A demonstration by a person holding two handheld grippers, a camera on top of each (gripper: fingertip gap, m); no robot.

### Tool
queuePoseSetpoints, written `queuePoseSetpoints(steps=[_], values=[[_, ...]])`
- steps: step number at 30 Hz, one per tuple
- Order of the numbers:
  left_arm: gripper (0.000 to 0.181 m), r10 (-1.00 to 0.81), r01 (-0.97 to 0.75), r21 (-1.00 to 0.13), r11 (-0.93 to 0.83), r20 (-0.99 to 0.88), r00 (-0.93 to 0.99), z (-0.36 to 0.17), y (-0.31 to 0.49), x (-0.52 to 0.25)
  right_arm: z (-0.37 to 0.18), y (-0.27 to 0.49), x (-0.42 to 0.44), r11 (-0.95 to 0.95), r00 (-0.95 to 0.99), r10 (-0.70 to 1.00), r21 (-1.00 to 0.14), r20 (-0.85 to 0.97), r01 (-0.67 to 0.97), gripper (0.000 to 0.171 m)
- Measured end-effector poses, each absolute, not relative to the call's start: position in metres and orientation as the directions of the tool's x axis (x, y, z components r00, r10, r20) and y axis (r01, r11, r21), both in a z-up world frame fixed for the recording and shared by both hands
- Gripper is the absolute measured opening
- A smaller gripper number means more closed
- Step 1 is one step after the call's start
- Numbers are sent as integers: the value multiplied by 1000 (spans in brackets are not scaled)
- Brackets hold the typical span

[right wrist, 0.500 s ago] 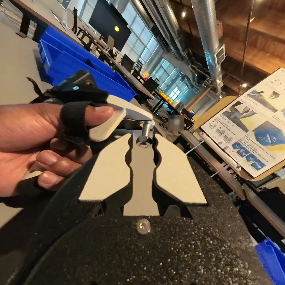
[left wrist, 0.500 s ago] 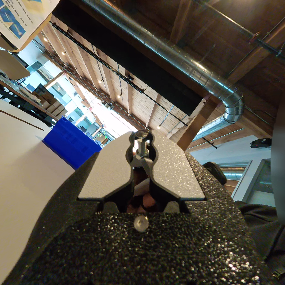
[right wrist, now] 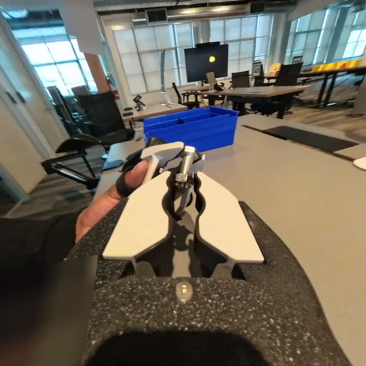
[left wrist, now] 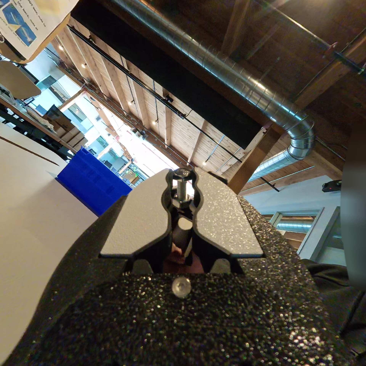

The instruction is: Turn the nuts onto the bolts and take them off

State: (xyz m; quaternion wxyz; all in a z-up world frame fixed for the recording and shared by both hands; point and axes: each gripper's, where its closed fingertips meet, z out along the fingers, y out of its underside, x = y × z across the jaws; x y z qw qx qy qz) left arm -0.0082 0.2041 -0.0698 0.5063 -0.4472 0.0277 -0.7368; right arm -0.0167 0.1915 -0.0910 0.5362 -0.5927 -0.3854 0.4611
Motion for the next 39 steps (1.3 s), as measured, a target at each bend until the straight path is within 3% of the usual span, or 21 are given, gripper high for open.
queuePoseSetpoints(steps=[1, 5, 9, 12, 16, 25, 34, 39], values=[[17, -775, 723, -492, -484, 625, -93, -69, 203, -9, -89, 189, -18, -160, 246, 954, -985, -171, -63, 20], [16, -777, 736, -492, -465, 626, -72, -69, 205, -13, -75, 185, -14, -241, 140, 954, -955, -267, -175, 47], [17, -777, 742, -488, -459, 625, -69, -69, 205, -15, -81, 196, -6, 108, 360, 926, -994, 111, 29, 53], [16, -779, 740, -491, -460, 623, -71, -69, 204, -14, -84, 198, -5, 365, 450, 779, -899, 437, 242, 49], [17, -779, 742, -487, -461, 623, -75, -69, 204, -14, -89, 192, -13, 493, 446, 640, -780, 625, 386, 40], [17, -777, 737, -481, -474, 622, -94, -69, 203, -11, -95, 200, -13, 450, 485, 627, -792, 610, 413, 23], [17, -790, 726, -480, -493, 596, -143, -64, 198, -8, -89, 194, -11, 447, 449, 686, -818, 573, 362, 20], [21, -797, 617, -568, -545, 579, -171, -64, 189, 3, -83, 188, -6, 454, 383, 745, -836, 546, 308, 19]])
